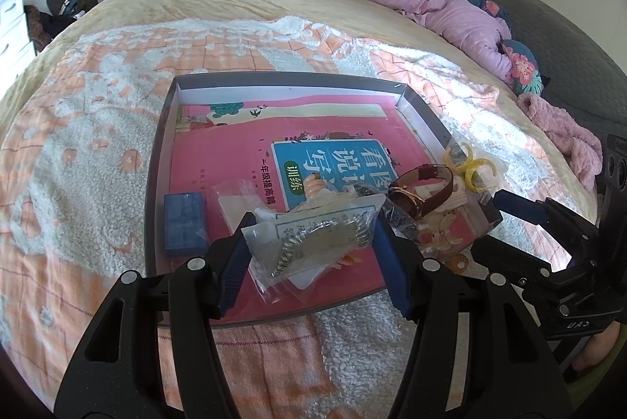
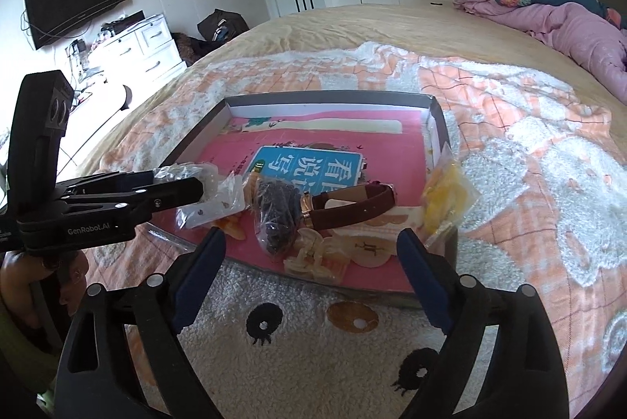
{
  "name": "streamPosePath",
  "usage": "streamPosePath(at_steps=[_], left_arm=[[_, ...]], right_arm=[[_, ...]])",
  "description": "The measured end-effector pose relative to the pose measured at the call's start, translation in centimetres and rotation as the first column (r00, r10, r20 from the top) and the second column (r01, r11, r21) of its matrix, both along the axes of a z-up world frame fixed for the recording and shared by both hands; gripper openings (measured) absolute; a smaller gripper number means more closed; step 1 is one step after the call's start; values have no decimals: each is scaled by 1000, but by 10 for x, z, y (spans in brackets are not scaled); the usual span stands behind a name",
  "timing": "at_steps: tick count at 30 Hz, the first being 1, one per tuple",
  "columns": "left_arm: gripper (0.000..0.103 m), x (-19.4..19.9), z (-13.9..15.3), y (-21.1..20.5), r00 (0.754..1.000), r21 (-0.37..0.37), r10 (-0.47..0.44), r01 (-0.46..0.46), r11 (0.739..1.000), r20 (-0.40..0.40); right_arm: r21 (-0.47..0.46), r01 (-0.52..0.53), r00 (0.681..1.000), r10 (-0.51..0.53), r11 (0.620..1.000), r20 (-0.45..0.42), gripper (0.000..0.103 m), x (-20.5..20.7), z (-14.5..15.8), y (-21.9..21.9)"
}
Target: Organize jewelry
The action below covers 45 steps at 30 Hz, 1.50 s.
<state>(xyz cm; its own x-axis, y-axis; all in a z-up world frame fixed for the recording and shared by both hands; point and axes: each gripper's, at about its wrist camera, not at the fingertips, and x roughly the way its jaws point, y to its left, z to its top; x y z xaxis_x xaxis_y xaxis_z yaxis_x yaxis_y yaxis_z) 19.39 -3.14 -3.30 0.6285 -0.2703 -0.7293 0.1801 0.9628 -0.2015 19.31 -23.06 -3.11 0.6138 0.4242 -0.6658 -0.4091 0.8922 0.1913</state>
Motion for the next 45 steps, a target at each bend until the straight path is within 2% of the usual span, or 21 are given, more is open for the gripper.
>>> streamPosePath(at_steps=[4, 7, 12, 17, 20, 22, 25, 35, 45], left_arm=[[54, 0, 2, -2, 1000, 2, 1, -1, 1000, -3], [60, -1, 5, -1, 1000, 5, 5, -5, 1000, 4], [62, -4, 12, 2, 1000, 6, 9, -9, 1000, 21], [70, -11, 22, 4, 999, 10, 17, -18, 1000, 38], [75, -16, 28, 6, 998, 15, 26, -26, 1000, 49], [85, -19, 33, 8, 998, 16, 31, -32, 999, 55], [93, -25, 42, 9, 997, 13, 37, -38, 999, 71], [93, -48, 70, 10, 990, 21, 52, -55, 998, 130], [94, -71, 83, 12, 985, 16, 67, -71, 997, 161]], right_arm=[[-2, 4, 1000, -4, 1000, 3, 90, -1, 2, 0], [-3, 5, 1000, -5, 1000, 5, 91, -2, 4, -1], [0, 10, 1000, -10, 1000, 18, 93, -7, 11, -2], [6, 20, 999, -20, 1000, 37, 95, -12, 19, -4], [9, 26, 998, -26, 1000, 50, 96, -16, 26, -6], [10, 28, 998, -29, 1000, 62, 97, -20, 31, -6], [12, 32, 996, -33, 999, 82, 98, -25, 39, -6], [26, 29, 991, -33, 999, 130, 99, -45, 62, -6], [31, 15, 986, -20, 999, 166, 99, -67, 78, -5]])
